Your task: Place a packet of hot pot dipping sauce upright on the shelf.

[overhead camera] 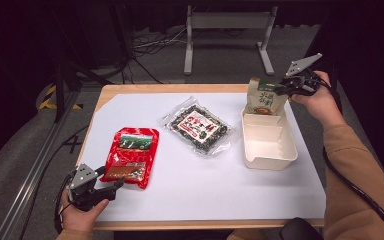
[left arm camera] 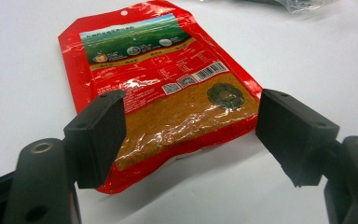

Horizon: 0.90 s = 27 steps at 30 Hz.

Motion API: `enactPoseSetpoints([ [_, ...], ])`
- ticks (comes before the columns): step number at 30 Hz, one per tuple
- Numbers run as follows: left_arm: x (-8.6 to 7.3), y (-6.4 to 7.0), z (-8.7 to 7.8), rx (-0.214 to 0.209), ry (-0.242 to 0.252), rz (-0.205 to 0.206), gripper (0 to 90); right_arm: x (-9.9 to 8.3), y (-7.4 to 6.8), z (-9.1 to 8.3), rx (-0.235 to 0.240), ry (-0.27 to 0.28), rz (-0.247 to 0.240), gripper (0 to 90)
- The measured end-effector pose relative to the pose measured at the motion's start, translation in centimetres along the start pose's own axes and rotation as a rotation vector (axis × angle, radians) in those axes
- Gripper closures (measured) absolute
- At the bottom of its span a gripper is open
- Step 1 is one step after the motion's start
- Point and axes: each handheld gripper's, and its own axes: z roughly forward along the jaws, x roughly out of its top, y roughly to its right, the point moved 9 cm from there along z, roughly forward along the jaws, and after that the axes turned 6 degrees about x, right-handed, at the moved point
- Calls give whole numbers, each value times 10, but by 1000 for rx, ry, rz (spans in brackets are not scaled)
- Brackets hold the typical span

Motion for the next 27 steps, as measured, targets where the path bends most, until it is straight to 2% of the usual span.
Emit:
enactPoseSetpoints([
  [8, 0, 0, 1, -2, -3, -3, 250, -5, -5, 9, 25, -14, 4, 890],
  [18, 1, 1, 1, -7, -3, -4, 250, -3, -8, 14, 18, -27, 4, 869],
  [22, 1, 1, 2, -9, -2, -3, 250, -4, -7, 14, 14, -24, 14, 817],
  [27, 2, 2, 3, -12, -2, -2, 250, -3, -4, 11, -20, -10, 18, 702],
])
